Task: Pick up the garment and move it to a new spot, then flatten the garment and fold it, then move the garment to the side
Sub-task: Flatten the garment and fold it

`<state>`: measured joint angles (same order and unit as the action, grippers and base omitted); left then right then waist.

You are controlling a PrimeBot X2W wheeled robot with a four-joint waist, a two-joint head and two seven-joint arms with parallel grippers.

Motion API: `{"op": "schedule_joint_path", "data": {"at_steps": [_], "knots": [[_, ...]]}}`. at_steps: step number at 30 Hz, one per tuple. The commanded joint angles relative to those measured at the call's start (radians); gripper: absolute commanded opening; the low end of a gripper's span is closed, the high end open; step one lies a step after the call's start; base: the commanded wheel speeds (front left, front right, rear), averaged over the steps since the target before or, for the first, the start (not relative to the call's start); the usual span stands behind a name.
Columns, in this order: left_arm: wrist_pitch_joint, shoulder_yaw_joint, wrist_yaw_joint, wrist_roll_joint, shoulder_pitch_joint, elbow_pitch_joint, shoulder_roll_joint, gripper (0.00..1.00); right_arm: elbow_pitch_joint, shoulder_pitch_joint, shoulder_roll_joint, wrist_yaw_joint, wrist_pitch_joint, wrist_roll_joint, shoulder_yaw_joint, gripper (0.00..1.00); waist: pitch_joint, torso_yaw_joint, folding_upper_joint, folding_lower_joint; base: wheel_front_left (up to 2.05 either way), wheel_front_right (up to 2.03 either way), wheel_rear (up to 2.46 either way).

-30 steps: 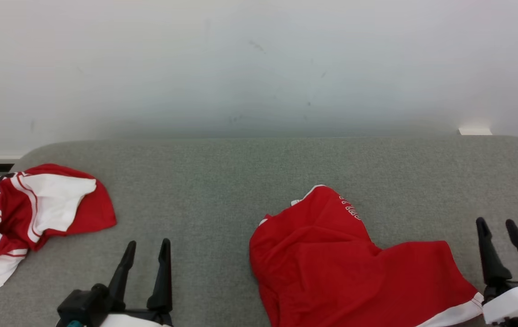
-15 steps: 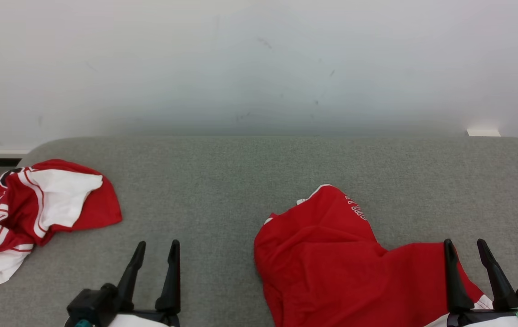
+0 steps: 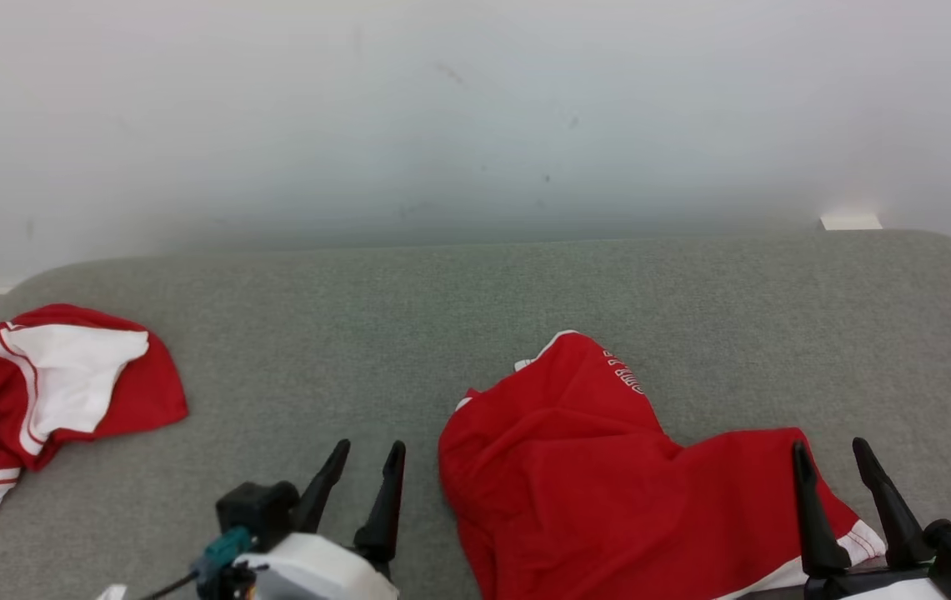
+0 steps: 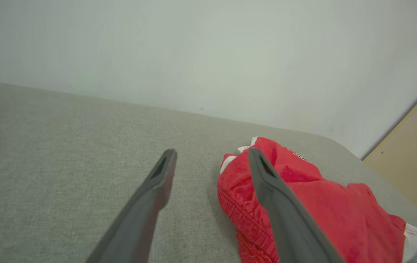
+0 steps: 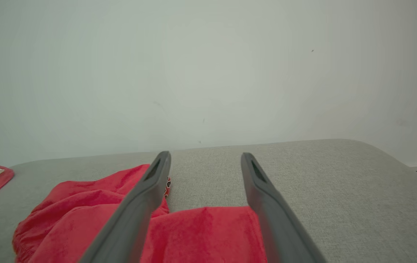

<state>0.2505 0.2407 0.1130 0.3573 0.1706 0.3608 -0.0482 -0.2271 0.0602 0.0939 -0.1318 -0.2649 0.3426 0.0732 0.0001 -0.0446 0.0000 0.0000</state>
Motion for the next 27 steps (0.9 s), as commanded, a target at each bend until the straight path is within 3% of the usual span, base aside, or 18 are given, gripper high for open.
{"op": "schedule_joint_path", "data": {"at_steps": [1, 19, 20, 21, 22, 27], "knots": [[-0.037, 0.019, 0.005, 0.016, 0.063, 0.057, -0.004, 1.0, -0.004, 0.012, 0.017, 0.002, 0.001, -0.008, 0.007, 1.0, 0.013, -0.022, 0.0, 0.0, 0.0, 0.0, 0.0], [-0.375, 0.118, 0.017, 0.101, 0.354, 0.44, -0.052, 1.0, -0.009, 0.06, 0.008, 0.002, 0.001, 0.002, 0.021, 1.0, 0.1, -0.171, 0.0, 0.0, 0.0, 0.0, 0.0], [-0.384, 0.122, 0.016, 0.106, 0.359, 0.451, -0.055, 0.73, -0.009, 0.059, 0.007, 0.002, 0.001, 0.001, 0.019, 1.0, 0.098, -0.175, 0.0, 0.0, 0.0, 0.0, 0.0], [-0.389, 0.128, 0.016, 0.112, 0.362, 0.461, -0.057, 0.31, -0.01, 0.058, 0.006, 0.002, 0.001, 0.001, 0.019, 1.0, 0.096, -0.179, 0.0, 0.0, 0.0, 0.0, 0.0], [-0.393, 0.139, 0.016, 0.117, 0.364, 0.465, -0.057, 0.0, -0.01, 0.056, 0.005, 0.002, 0.001, 0.0, 0.017, 1.0, 0.095, -0.181, 0.0, 0.0, 0.0, 0.0, 0.0], [-0.383, 0.173, 0.016, 0.157, 0.37, 0.44, -0.071, 0.0, -0.012, 0.039, -0.001, 0.002, 0.001, -0.004, 0.011, 1.0, 0.075, -0.184, 0.0, 0.0, 0.0, 0.0, 0.0]]}}
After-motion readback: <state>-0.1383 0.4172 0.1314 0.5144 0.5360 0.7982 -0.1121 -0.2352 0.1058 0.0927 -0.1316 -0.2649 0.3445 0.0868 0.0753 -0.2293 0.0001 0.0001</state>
